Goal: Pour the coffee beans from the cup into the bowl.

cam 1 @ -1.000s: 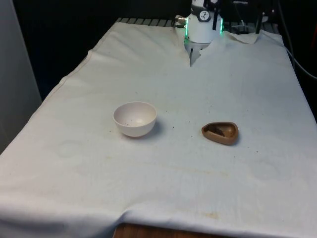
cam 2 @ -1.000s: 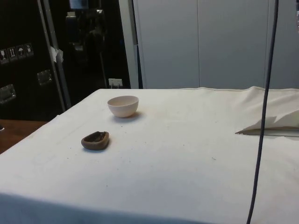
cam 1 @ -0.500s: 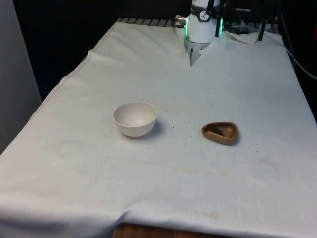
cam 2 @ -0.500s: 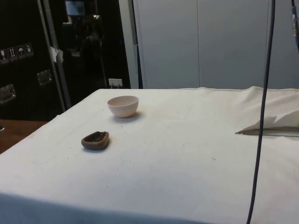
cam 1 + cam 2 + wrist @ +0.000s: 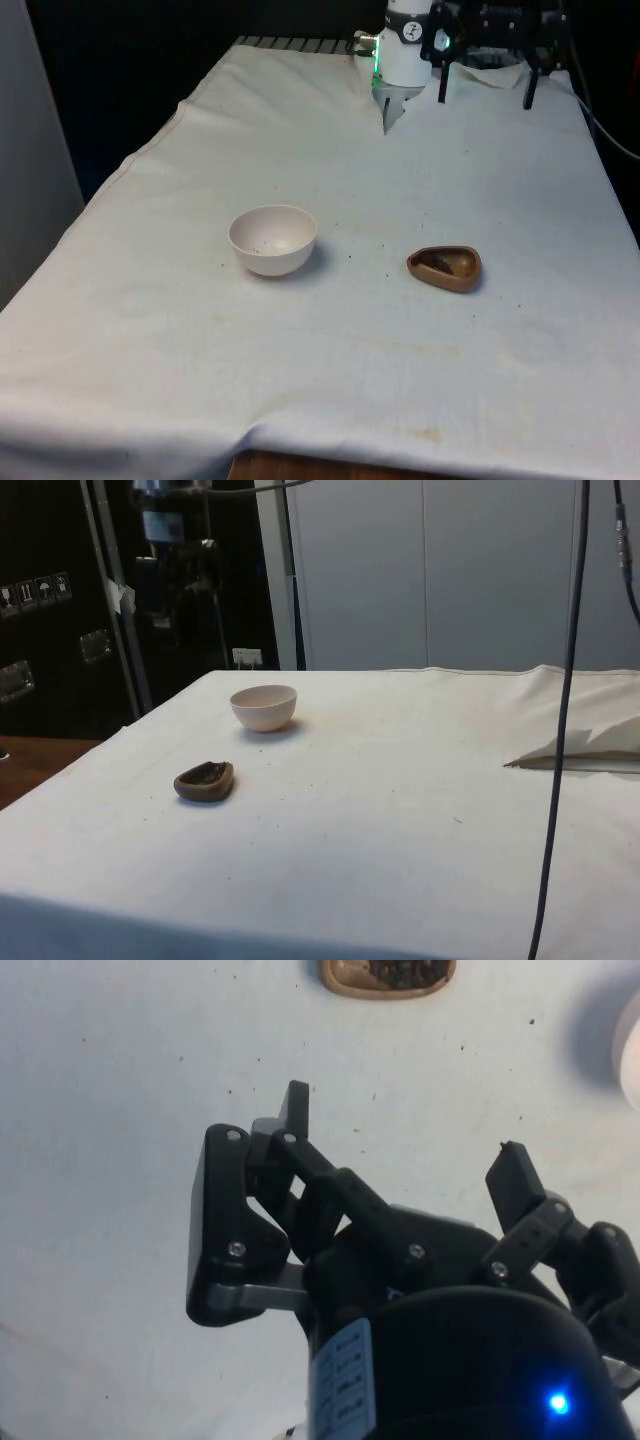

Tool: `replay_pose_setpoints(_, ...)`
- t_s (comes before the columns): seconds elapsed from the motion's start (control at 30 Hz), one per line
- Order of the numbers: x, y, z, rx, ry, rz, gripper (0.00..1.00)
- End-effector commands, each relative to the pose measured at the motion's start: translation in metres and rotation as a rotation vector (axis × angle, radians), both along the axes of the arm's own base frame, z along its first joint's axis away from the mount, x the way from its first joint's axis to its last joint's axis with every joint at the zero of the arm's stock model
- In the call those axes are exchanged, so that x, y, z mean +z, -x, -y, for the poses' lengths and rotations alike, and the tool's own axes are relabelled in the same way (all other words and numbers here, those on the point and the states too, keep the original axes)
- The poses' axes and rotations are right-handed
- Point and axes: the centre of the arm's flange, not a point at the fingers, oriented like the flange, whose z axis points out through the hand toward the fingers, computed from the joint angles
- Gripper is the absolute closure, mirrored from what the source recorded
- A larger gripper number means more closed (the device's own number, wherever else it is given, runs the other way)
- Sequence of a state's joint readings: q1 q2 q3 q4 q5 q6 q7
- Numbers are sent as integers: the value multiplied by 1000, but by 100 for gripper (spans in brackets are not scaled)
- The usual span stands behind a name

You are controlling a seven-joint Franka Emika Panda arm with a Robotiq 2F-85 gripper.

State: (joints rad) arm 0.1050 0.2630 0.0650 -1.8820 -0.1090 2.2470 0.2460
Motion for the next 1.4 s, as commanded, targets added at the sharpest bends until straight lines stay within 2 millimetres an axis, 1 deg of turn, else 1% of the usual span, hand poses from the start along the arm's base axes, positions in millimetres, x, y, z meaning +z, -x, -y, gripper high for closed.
replay_pose_setpoints(0.0, -2, 0, 0, 0, -1, 1, 0)
replay_pose_setpoints(0.13, -8, 0, 4, 11, 7, 4, 0)
replay_pose_setpoints(0.33, -11, 2, 11, 32, 9, -2, 0)
replay_pose_setpoints(0.43, -15, 4, 12, 46, 12, -9, 0)
replay_pose_setpoints(0.57, -20, 4, 8, 52, 12, -10, 0)
replay_pose_setpoints(0.6, -18, 4, 10, 49, 12, -20, 0)
replay_pose_setpoints(0.8, -32, 5, -3, 60, 9, 4, 0)
replay_pose_setpoints(0.87, -34, 6, -3, 61, 5, -6, 0)
replay_pose_setpoints(1.13, -59, 5, -9, 63, -11, 24, 0)
replay_pose_setpoints(1.17, -56, 5, -8, 66, -8, 14, 0)
replay_pose_setpoints(1.27, -70, 4, -10, 65, -18, 30, 0)
replay_pose_setpoints(1.37, -78, 4, -12, 68, -25, 36, 0)
